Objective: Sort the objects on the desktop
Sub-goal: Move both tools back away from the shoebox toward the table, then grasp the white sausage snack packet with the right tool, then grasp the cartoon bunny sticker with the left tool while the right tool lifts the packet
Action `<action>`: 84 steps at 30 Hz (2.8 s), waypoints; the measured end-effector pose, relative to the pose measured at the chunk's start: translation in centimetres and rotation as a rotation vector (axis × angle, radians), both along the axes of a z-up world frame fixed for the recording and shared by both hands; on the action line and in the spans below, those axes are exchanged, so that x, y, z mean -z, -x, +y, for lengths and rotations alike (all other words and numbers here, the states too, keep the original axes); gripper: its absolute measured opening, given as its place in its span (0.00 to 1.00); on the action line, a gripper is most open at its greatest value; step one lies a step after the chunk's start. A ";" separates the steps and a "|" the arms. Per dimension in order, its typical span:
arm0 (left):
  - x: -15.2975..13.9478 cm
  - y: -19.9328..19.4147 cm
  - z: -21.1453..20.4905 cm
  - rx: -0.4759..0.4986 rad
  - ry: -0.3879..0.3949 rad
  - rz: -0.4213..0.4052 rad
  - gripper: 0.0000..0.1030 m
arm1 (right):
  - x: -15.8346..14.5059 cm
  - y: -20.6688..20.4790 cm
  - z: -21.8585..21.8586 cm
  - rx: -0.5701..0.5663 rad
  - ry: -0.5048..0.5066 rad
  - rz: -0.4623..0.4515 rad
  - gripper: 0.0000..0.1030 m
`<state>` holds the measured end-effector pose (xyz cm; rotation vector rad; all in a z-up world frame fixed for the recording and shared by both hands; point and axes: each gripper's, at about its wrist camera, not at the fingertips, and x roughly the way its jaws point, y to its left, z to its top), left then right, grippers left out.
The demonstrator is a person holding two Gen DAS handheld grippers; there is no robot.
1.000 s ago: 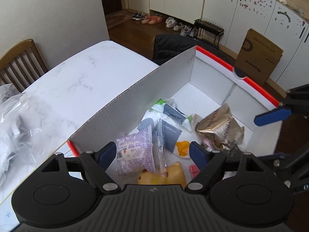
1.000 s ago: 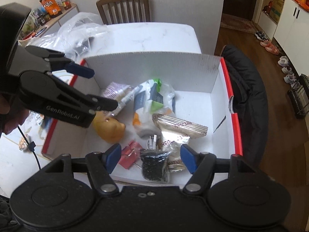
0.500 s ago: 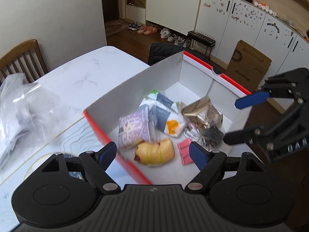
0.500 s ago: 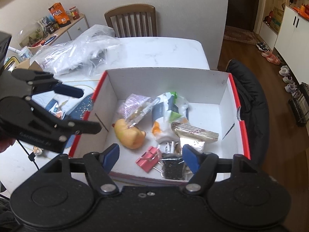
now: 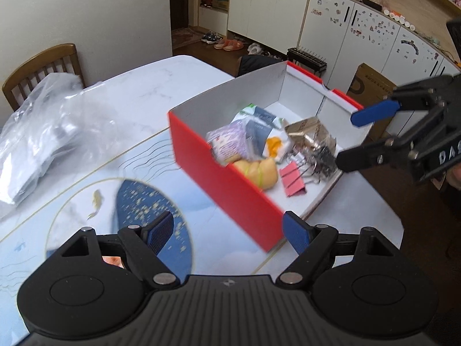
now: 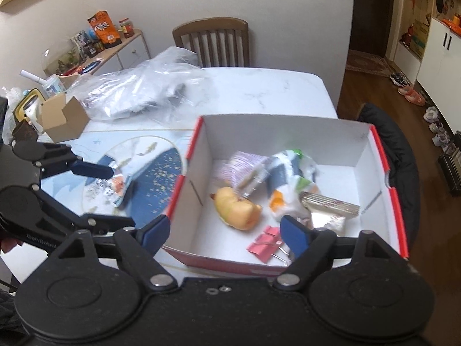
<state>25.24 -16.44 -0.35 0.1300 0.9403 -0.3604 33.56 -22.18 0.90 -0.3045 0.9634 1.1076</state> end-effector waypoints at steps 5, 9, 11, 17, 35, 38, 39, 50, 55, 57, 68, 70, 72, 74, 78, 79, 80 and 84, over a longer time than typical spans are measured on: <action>0.7 1.6 3.4 -0.023 -0.011 -0.003 0.80 | -0.5 1.9 1.6 -0.012 -0.009 -0.001 0.84; 1.2 2.9 6.7 -0.047 -0.011 0.008 0.84 | -0.6 3.4 3.1 -0.019 -0.009 0.001 0.85; 1.8 3.4 8.2 -0.055 -0.024 0.016 0.88 | -0.6 4.1 3.8 -0.021 -0.009 0.007 0.85; 4.3 5.4 11.3 -0.029 -0.029 0.086 0.99 | -0.5 6.4 6.3 -0.058 0.003 0.009 0.86; 8.5 7.0 13.3 0.099 -0.019 0.097 0.99 | 3.5 11.9 17.4 -0.229 0.143 -0.037 0.86; 9.0 6.8 13.3 0.115 -0.021 0.099 0.99 | 4.4 12.1 19.3 -0.250 0.155 -0.035 0.86; 9.2 6.7 13.2 0.126 -0.025 0.098 0.99 | 4.7 12.2 20.0 -0.259 0.160 -0.036 0.86; 9.4 5.7 12.5 0.162 -0.039 0.067 0.99 | 8.0 13.6 27.3 -0.414 0.212 -0.054 0.86; 9.4 5.4 12.3 0.162 -0.051 0.048 0.99 | 9.0 14.7 29.5 -0.483 0.226 -0.064 0.86; 9.6 5.2 12.5 0.147 -0.047 0.059 0.99 | 9.4 14.9 30.2 -0.502 0.237 -0.075 0.86; 10.1 5.4 14.0 0.088 -0.029 0.067 0.99 | 11.6 14.7 31.8 -0.542 0.284 -0.068 0.86; 10.1 5.4 14.2 0.078 -0.024 0.064 0.99 | 11.9 15.0 31.8 -0.549 0.280 -0.084 0.88; 10.0 5.6 14.2 0.069 -0.022 0.059 0.99 | 11.9 15.2 31.7 -0.559 0.270 -0.091 0.89; 10.0 5.7 14.3 0.061 -0.025 0.053 0.99 | 11.8 15.3 31.7 -0.564 0.268 -0.097 0.88; 10.0 5.8 14.3 0.063 -0.028 0.041 0.99 | 11.7 15.2 31.6 -0.565 0.265 -0.100 0.80; 10.0 5.8 14.3 0.065 -0.029 0.039 0.99 | 11.6 15.2 31.6 -0.564 0.260 -0.101 0.78; 10.1 5.8 14.3 0.068 -0.031 0.037 0.99 | 11.5 15.2 31.5 -0.562 0.254 -0.102 0.72; 10.1 5.7 14.1 0.080 -0.041 0.030 0.99 | 11.3 14.9 31.1 -0.544 0.236 -0.103 0.64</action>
